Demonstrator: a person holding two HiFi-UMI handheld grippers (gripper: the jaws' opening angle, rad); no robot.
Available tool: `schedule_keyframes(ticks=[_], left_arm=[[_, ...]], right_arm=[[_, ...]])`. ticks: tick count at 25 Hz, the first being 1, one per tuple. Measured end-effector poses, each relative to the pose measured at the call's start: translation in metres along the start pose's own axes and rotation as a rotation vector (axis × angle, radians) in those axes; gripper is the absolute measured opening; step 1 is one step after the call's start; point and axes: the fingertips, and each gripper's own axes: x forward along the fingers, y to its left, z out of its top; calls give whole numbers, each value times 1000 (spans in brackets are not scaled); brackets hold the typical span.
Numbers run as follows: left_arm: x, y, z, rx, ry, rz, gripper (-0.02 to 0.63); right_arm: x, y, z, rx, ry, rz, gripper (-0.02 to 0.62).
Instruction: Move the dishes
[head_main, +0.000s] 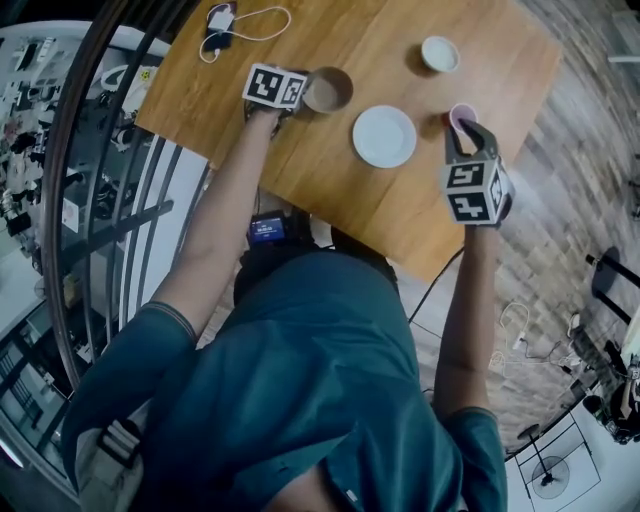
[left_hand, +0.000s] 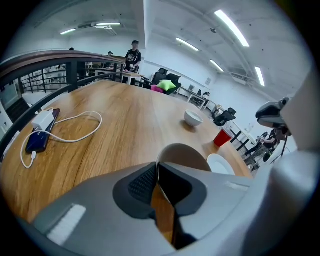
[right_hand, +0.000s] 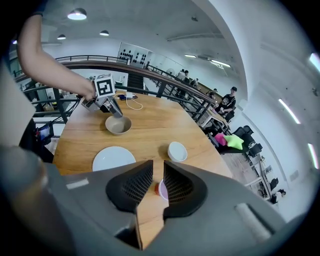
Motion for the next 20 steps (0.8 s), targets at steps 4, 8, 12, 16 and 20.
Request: schedule_keyframes(ticks=[4, 8, 12, 16, 20], left_arm=[[-11, 7, -4, -8, -3, 3, 19], [-20, 11, 5, 3, -26, 1, 27], [-32, 7, 17, 14, -68, -6, 41], [-68, 2, 45, 41, -166, -19, 43], [-118, -10, 87, 80, -302, -33, 41]], right_arm=[[-9, 8, 9, 23, -9, -7, 75], [-14, 9, 18, 59, -26, -14, 74], [-22, 6, 22, 129, -70, -25, 74], [-40, 3, 42, 238, -161, -44, 72], [-63, -5, 66, 390, -291, -46, 58]])
